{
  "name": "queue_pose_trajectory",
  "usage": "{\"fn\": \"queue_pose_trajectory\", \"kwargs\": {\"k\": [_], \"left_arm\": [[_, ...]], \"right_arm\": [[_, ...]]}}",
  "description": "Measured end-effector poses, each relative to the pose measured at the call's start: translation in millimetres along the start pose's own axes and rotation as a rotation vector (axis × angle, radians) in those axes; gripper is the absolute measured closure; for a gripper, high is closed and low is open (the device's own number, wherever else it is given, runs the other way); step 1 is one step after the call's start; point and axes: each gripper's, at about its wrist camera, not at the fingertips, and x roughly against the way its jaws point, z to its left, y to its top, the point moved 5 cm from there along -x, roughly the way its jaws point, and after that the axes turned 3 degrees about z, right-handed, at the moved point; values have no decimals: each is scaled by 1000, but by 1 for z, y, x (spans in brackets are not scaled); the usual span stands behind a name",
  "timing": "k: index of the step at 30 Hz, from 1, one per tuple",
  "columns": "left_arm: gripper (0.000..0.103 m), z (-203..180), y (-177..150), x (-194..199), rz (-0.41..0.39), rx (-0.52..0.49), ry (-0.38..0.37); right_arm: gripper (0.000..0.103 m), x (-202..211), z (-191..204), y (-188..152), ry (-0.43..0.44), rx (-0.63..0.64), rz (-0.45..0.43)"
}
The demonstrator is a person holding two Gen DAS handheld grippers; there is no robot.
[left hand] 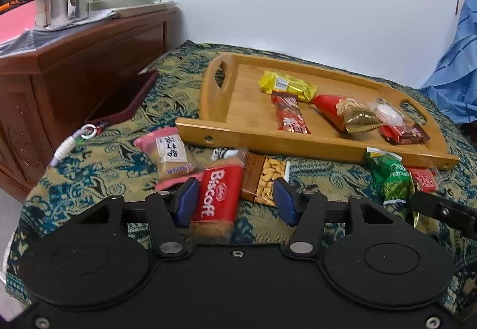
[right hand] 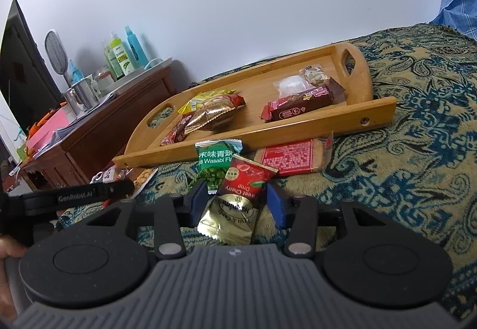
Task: Organize snacks
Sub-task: 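Grasp the red Biscoff packet with left gripper while right grasps the gold cherry packet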
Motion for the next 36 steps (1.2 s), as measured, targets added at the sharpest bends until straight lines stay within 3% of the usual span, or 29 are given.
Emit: {"fn": "queue_pose_trajectory", "kwargs": {"k": [2, 3, 6, 12, 15, 20, 22, 27, 36], "left_arm": [[61, -2, -1, 1, -8, -11, 3], [68, -3, -1, 3, -12, -16, 10], [76, -3, -2, 5, -25, -24, 27], [91, -5, 0, 10, -37, -28, 15], [93, -12, -1, 13, -36, -44, -16], [86, -42, -8, 23, -42, -155, -106], [73, -54, -12, 27, -47, -201, -136], [56, -65, -18, 33, -71, -286, -103], [53, -48, -27, 17, 42, -212, -79]], "right_arm": [[45, -4, 1, 0, -13, 1, -4], [54, -5, 2, 0, -20, 1, -7], [66, -7, 4, 0, -41, 12, -21], [67, 4, 6, -1, -53, 37, -66], [67, 12, 6, 2, -65, 52, -102], [67, 18, -2, 5, -110, 36, -123], [67, 19, -7, 6, -139, 31, -123], [61, 22, -13, 3, -181, 32, -108], [56, 21, -11, -4, -196, 39, -92]]}}
